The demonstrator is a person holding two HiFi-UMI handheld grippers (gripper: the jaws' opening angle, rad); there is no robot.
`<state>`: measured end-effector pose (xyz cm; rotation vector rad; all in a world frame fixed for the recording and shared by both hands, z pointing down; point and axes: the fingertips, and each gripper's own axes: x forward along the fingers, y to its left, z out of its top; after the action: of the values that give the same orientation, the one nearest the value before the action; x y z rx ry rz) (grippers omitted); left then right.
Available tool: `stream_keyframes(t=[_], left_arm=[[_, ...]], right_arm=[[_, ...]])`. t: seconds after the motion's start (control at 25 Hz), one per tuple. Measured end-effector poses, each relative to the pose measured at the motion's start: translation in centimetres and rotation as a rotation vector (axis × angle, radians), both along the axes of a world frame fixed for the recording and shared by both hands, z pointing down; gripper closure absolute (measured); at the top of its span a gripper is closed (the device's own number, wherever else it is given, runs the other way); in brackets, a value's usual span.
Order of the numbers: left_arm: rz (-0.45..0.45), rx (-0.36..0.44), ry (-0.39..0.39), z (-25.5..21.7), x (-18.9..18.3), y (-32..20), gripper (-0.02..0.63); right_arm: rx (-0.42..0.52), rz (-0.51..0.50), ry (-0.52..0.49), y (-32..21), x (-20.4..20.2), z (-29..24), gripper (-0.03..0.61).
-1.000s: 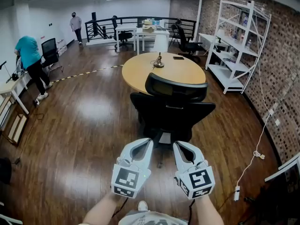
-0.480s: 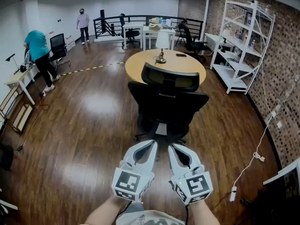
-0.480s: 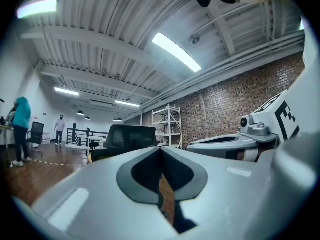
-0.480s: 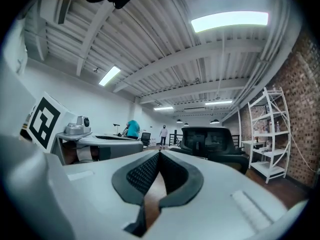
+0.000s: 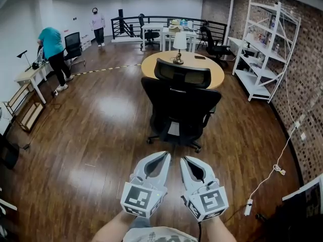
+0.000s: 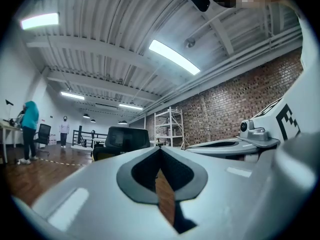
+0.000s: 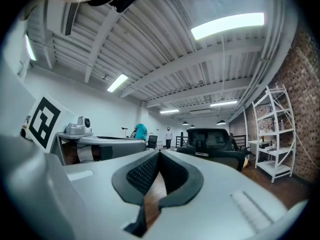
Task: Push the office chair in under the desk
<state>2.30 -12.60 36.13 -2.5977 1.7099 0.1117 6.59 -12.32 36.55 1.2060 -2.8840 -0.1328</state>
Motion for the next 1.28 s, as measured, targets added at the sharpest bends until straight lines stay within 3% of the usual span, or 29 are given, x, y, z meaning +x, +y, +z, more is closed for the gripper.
stream_keyframes(t=[0.48,1.28], left_arm=[[-0.016,0.007,0.040,-1.7,2.8,6.7,0.597],[-0.011,-0.024,0.048,-0.5,0.1,11.0,0.597]], right_arm=[[0.025,0.008,-0.024,6.9,2.5,-1.3,0.578],[0.007,0.063,-0.032,10.9,0.2,-0.7,0.578]])
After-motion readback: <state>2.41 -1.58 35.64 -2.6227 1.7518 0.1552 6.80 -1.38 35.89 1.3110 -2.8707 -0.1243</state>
